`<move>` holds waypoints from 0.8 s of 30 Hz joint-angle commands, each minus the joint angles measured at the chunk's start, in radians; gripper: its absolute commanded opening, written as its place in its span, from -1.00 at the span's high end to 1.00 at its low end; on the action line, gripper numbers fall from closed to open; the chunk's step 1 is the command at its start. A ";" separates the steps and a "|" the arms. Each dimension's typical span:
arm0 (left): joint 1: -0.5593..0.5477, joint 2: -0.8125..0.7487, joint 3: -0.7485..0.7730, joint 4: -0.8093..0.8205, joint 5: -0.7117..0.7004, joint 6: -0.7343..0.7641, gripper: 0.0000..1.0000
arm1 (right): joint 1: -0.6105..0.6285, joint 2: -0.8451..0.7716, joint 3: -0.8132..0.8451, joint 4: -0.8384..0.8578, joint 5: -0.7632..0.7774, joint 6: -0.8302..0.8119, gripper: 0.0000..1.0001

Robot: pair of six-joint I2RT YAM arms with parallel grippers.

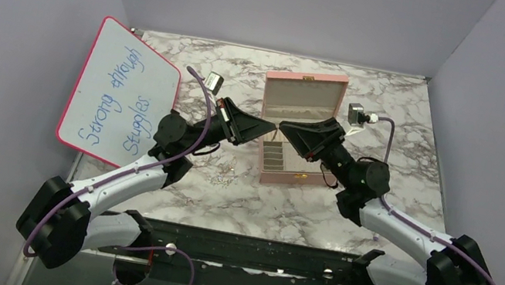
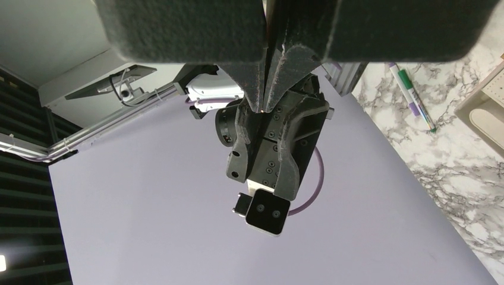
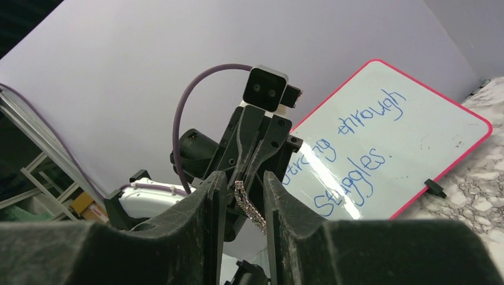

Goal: Organize the mixed jewelry
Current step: Adjust the jewelry.

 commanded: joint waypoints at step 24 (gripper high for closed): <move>-0.004 -0.023 0.002 0.027 -0.005 0.020 1.00 | 0.006 0.062 0.051 0.067 -0.085 0.063 0.60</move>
